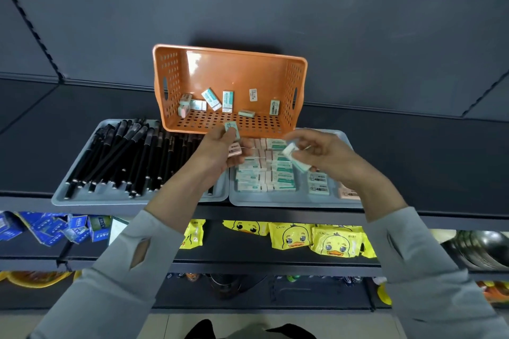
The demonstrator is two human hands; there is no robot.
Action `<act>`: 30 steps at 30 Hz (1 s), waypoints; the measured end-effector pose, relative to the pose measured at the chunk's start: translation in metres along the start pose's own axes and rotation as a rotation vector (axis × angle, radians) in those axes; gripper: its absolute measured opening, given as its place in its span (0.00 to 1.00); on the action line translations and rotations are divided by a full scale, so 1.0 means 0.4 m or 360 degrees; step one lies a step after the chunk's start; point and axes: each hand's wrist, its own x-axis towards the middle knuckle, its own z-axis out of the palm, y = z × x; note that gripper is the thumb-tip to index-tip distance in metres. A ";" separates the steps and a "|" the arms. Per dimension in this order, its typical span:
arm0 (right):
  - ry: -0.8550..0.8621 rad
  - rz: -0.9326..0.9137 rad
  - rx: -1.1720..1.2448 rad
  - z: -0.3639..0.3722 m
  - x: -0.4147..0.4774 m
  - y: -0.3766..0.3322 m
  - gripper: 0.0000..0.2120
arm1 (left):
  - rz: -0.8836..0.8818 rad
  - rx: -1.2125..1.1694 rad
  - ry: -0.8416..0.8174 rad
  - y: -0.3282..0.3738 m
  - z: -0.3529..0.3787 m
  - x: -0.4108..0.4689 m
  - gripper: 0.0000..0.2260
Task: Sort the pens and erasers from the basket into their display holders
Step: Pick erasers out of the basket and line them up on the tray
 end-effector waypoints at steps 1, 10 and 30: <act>-0.0031 -0.0019 -0.0102 0.007 0.003 0.001 0.14 | 0.0005 0.0035 -0.0008 -0.003 0.002 0.002 0.09; 0.0041 -0.0277 -0.0715 0.045 0.024 0.033 0.11 | 0.0043 0.0115 -0.0089 0.002 0.003 0.002 0.09; 0.0636 -0.0017 0.0622 -0.045 0.063 -0.039 0.10 | 0.0093 0.0179 -0.0237 0.017 0.004 0.005 0.20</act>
